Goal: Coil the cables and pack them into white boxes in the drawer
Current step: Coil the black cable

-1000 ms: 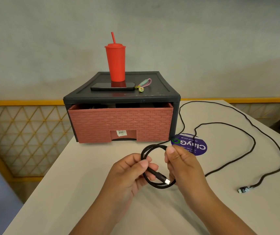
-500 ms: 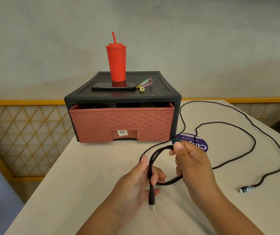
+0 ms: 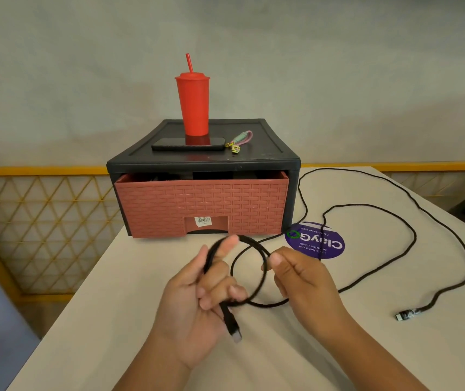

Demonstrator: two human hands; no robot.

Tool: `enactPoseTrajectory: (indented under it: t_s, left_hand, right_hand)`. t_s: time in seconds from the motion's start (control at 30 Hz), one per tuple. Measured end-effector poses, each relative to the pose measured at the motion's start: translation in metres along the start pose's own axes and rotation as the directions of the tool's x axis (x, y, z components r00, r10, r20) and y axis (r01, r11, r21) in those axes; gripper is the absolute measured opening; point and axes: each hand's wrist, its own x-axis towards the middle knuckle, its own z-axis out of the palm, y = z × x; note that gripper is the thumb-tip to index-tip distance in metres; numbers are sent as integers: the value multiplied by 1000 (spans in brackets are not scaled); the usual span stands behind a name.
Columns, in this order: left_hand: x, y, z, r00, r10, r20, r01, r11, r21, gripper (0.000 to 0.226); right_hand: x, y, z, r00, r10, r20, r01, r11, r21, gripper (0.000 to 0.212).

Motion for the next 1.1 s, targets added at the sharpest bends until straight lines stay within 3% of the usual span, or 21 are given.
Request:
enactPoseTrajectory:
  t_s: [0.1,0.2,0.33,0.4,0.47,0.53,0.6,0.63,0.67,0.73,0.8,0.9,0.97,1.1]
  left_hand:
    - [3,13,-8,990,143,-10,-144,988,-63,42]
    - [5,26,-14,955,291,-50,-292,956,-15,60]
    - [8,24,-11,858,507,-78,-460,827,322,24]
    - [9,16,-15,806,592,-24,-463,654,598,29]
    - [10,7,-20,767,622,157,-420,303,855,38]
    - [11,1,-26,763,555,332,-373,-43,927,30]
    - [9,-3,-28,823,437,363,-320,-171,932,17]
    - [8,-5,-29,862,374,343,-305,-157,939,14]
    - [7,-8,-29,894,330,304,-296,-74,952,14]
    - [4,-11,-20,943,273,191,-263,255,931,17]
    - [0,-12,-10,977,161,140,-202,489,848,30]
    - [-5,-13,0,983,67,173,-168,718,675,43]
    - [-6,-11,1,986,52,159,-127,854,504,44]
    - [-5,-4,-2,997,39,65,-55,962,268,46]
  right_hand:
    - [-3,9,4,985,-88,148,137,921,-365,35]
    - [-8,8,10,944,-57,325,242,792,-561,33]
    - [-14,0,17,872,-32,489,348,743,-572,25]
    - [-15,-4,18,851,-37,524,386,719,-577,29]
    - [-15,-9,17,850,-103,517,438,685,-582,29]
    - [-12,-7,14,847,-190,497,502,592,-630,26]
    - [-9,-5,10,845,-341,412,535,558,-635,19]
    - [-8,-3,8,824,-426,373,562,540,-626,19]
    - [-7,-1,6,799,-505,326,581,512,-633,24]
    - [-4,-3,0,753,-627,199,577,483,-659,40]
    - [-1,-8,-6,751,-657,68,545,558,-626,49]
    - [4,-9,-12,849,-526,-59,435,758,-486,44]
    - [5,-6,-11,926,-373,-62,333,883,-330,41]
    - [-2,-6,5,991,-129,48,132,988,-77,53]
